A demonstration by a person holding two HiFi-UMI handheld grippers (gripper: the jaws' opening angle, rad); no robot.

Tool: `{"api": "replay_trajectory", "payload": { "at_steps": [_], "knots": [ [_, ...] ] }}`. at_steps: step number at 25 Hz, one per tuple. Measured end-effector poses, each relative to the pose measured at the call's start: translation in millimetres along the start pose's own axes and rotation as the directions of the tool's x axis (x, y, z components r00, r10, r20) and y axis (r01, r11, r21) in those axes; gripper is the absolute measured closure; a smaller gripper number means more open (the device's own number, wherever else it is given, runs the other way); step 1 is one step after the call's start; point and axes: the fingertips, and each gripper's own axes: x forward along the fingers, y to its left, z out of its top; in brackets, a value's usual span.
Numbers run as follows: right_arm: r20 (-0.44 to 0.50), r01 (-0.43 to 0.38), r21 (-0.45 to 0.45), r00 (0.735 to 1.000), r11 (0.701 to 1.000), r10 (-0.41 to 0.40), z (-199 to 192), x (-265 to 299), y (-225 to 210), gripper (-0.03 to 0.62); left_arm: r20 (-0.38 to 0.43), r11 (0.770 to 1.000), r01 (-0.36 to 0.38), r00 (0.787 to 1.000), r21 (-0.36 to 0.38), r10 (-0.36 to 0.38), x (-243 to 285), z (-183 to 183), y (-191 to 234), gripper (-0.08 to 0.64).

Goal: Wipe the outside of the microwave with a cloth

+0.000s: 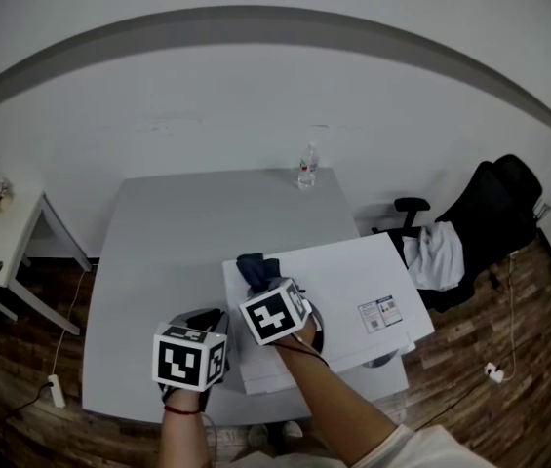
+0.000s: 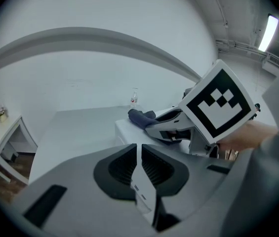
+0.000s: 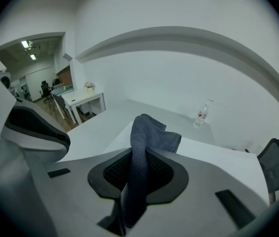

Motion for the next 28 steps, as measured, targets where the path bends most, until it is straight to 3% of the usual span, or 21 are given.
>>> {"api": "replay_trajectory", "payload": {
  "at_steps": [6, 10, 12, 15, 17, 23, 25, 26, 28],
  "knots": [
    [0.014, -0.044, -0.001, 0.999, 0.999, 0.044, 5.1, 1.0, 18.8, 0.512, -0.002, 1.000, -0.017, 1.000, -0.012, 0.017, -6.9, -4.7, 5.8, 0.531],
    [0.029, -0.184, 0.081, 0.983, 0.980, 0.182, 0.5, 3.3, 44.5, 0.512, -0.006, 1.000, -0.021, 1.000, -0.012, 0.021, -9.9, -6.8, 7.0, 0.531],
    [0.114, -0.331, 0.189, 0.943, 0.925, 0.314, 9.6, -1.3, 60.9, 0.512, -0.005, 1.000, -0.025, 1.000, -0.014, 0.025, -12.1, -8.4, 8.4, 0.531],
    [0.243, -0.504, 0.338, 0.862, 0.795, 0.444, 22.4, -14.6, 73.3, 0.514, 0.001, 1.000, -0.026, 1.000, -0.008, 0.026, -13.9, -7.7, 6.5, 0.532],
    [0.306, -0.552, 0.393, 0.833, 0.735, 0.462, 27.7, -25.7, 64.9, 0.514, 0.011, 1.000, -0.017, 1.000, 0.001, 0.017, -14.6, -3.2, 1.0, 0.532],
    [0.490, -0.643, 0.485, 0.761, 0.592, 0.425, 33.2, -78.4, 1.6, 0.514, 0.037, 0.998, 0.056, 0.998, 0.038, -0.057, -8.4, 14.0, -30.6, 0.531],
    [0.519, -0.637, 0.500, 0.763, 0.587, 0.385, 23.2, -98.4, -29.6, 0.514, 0.033, 0.995, 0.081, 0.996, 0.060, -0.083, -3.6, 18.5, -43.4, 0.532],
    [0.521, -0.617, 0.506, 0.776, 0.603, 0.356, 15.2, -108.0, -47.6, 0.514, 0.029, 0.993, 0.092, 0.995, 0.068, -0.095, -0.9, 20.4, -49.1, 0.532],
    [0.494, -0.535, 0.514, 0.823, 0.670, 0.279, -7.1, -126.1, -87.1, 0.514, 0.022, 0.991, 0.108, 0.994, 0.081, -0.110, 4.6, 23.0, -57.9, 0.532]
  ]
}}
